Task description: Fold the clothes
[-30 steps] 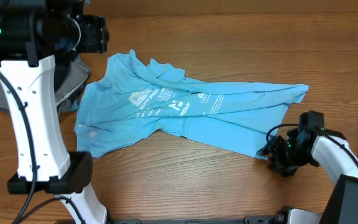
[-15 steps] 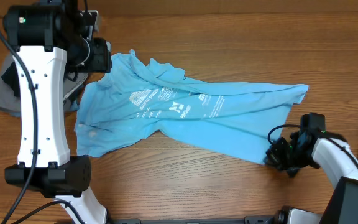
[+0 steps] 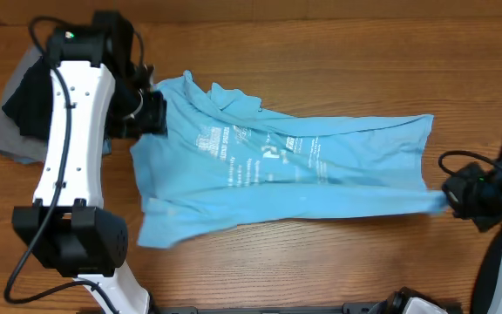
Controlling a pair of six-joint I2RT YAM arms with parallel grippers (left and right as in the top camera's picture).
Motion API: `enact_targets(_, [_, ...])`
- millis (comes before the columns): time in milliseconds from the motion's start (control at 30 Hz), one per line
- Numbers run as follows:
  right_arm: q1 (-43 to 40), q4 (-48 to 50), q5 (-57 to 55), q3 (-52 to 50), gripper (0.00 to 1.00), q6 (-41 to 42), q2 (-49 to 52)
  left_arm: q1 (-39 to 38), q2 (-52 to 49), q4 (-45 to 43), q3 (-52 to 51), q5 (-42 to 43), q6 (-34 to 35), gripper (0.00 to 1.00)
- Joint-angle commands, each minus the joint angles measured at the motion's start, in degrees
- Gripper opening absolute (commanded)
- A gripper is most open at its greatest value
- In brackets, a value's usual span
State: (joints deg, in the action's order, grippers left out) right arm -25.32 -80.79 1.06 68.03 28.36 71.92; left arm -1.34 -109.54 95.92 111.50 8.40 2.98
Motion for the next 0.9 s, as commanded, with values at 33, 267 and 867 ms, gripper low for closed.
enact_targets(33, [-0.26,-0.5,-2.34,0.68,0.04,-0.28,-0.13,-0.09,1.2,-2.67,-10.56,4.0,0.44,0.55])
enact_targets(267, [-0.26,0.98,-2.29,0.68,0.04,-1.18,-0.13,-0.28,1.22,-9.25,-27.82,4.46,1.84,0.42])
enact_targets(867, [-0.26,3.23,-2.43,0.68,0.04,-1.99,-0.13,2.82,1.22,-28.5,-54.31,6.01,7.54,0.41])
